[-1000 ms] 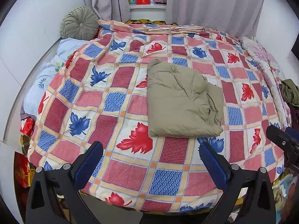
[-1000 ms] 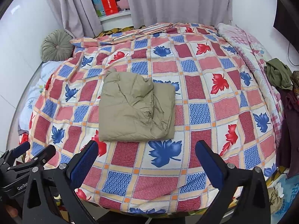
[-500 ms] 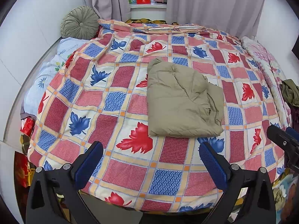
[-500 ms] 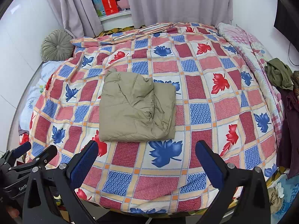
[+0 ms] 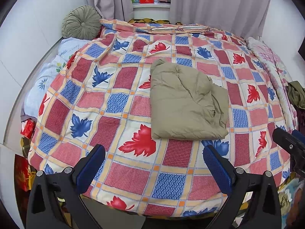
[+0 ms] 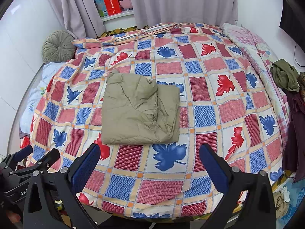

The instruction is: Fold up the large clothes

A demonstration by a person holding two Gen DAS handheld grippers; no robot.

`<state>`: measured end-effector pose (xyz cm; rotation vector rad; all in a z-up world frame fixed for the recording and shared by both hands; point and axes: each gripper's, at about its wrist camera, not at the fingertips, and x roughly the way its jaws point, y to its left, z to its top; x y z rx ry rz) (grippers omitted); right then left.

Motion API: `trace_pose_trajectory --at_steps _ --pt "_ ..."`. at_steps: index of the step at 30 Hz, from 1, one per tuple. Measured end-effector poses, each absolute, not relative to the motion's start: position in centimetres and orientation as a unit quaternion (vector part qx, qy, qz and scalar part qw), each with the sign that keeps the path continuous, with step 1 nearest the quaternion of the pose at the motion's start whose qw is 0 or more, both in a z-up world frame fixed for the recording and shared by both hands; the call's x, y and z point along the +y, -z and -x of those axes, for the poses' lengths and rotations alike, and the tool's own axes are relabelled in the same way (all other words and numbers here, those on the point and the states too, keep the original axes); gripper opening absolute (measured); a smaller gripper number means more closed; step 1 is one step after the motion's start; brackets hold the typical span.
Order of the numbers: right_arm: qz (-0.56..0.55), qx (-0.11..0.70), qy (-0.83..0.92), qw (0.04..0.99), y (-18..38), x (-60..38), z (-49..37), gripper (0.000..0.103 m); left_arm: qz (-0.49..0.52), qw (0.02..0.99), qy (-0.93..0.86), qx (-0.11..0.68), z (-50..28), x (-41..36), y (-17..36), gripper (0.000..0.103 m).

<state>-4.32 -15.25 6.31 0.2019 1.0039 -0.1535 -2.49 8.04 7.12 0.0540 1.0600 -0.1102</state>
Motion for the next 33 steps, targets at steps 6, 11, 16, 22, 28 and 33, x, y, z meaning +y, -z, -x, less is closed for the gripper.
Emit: trace_pose_trajectory --at_steps 6,11,16,22,28,33 --pt "-0.097 0.480 0.073 0.869 -6.27 -15.17 4.35 0.103 -0.026 0.861 0.051 0.506 2.40 8.07 -7.12 0.103" --pt "-0.096 0.480 0.074 0.869 -6.30 -15.09 4.36 0.103 -0.025 0.861 0.050 0.506 2.36 8.07 -7.12 0.103" --pt "-0.097 0.480 0.074 0.869 -6.36 -15.02 4.38 0.103 -0.027 0.861 0.052 0.506 2.11 8.15 -6.98 0.103" --pt "-0.097 0.480 0.074 0.869 -6.41 -14.94 4.41 0.103 -0.027 0.861 0.050 0.506 2.14 8.14 -7.00 0.103" --pt "-0.097 0.480 0.075 0.869 -6.36 -14.92 4.42 0.103 -0.028 0.861 0.049 0.505 2.15 8.13 -6.85 0.103" --pt "-0.098 0.480 0.075 0.869 -6.27 -14.89 4.44 0.103 -0.027 0.861 0.049 0.505 2.06 8.13 -6.88 0.103"
